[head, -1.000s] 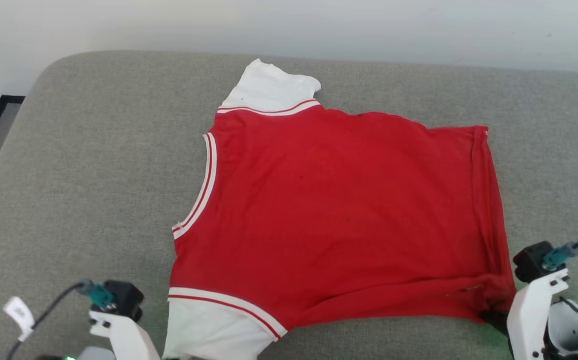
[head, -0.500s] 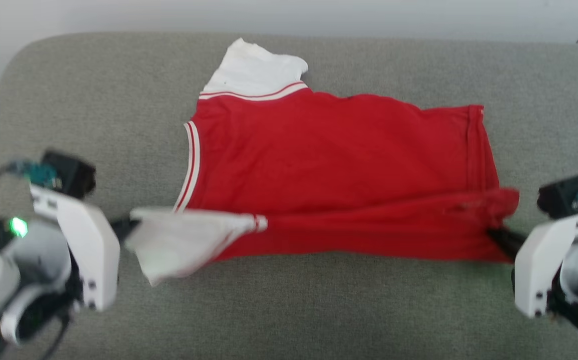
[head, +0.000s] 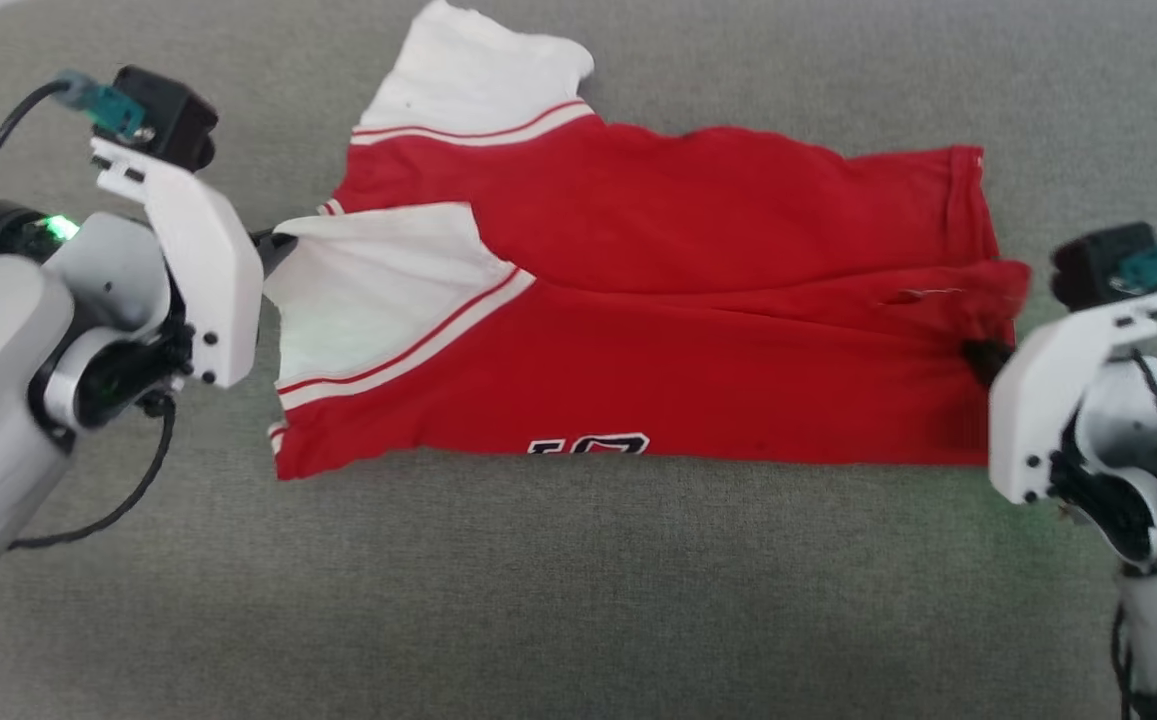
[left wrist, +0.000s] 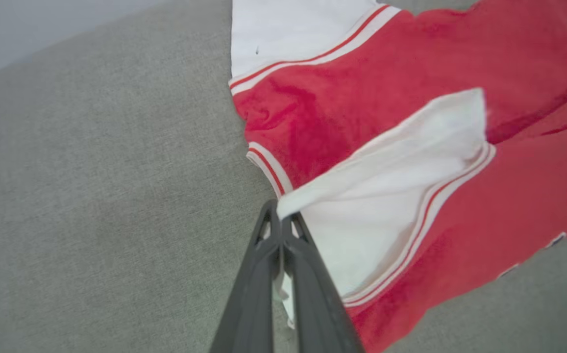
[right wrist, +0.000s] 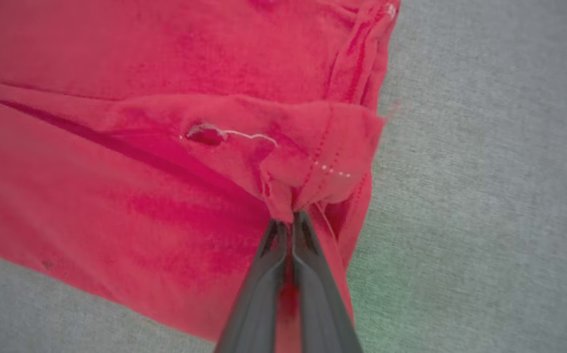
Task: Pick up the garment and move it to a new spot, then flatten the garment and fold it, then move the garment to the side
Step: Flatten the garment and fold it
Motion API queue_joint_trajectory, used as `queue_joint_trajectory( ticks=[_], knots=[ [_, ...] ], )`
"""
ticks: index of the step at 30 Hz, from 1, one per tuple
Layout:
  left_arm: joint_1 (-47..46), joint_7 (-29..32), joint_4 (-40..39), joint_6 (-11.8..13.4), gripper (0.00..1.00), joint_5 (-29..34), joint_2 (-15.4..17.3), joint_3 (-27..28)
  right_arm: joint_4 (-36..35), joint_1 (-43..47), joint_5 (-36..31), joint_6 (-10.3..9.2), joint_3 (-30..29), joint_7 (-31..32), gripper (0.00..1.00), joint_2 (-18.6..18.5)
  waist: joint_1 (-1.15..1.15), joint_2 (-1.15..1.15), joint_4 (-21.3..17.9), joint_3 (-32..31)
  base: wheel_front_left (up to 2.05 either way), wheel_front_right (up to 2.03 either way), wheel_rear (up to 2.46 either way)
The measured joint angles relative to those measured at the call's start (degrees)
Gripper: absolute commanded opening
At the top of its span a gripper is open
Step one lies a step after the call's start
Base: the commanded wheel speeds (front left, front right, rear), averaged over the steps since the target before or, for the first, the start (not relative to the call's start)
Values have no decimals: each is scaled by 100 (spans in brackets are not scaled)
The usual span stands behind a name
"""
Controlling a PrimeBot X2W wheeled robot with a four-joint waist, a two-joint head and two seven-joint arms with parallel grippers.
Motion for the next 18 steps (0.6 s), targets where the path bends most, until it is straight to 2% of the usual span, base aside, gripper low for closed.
queue_joint_trajectory(
  ticks=[8, 12, 13, 15, 16, 17, 18],
  knots=[
    [-241, 209, 1702, -619, 0, -57, -824, -259, 912, -620, -285, 1, 133, 186, 0, 224, 0, 0, -138, 298, 0, 0, 0],
    [-316, 302, 2468, -799, 0, -125, -1148, -313, 1280, -922, -339, 3, 231, 294, 0, 287, 0, 0, -192, 375, 0, 0, 0],
    [-431, 307, 2794, -870, 3, -149, -1273, -303, 1447, -1055, -372, 4, 261, 345, 6, 314, 0, 0, -205, 401, 0, 0, 0],
    [-510, 309, 3084, -922, 32, -249, -1396, -285, 1585, -1167, -414, 14, 279, 404, 34, 342, 0, 0, -211, 406, 0, 0, 0],
    [-549, 310, 3183, -951, 45, -253, -1425, -286, 1618, -1197, -417, 14, 297, 415, 88, 347, 0, 0, -211, 402, 0, 0, 0],
    [-595, 305, 3275, -970, 70, -253, -1457, -290, 1648, -1220, -417, 15, 300, 423, 100, 348, 0, 0, -210, 392, 0, 0, 0],
    [-642, 297, 3337, -1004, 100, -254, -1492, -285, 1662, -1240, -417, 15, 308, 425, 100, 345, 0, 0, -206, 376, 0, 0, 0]
  ],
)
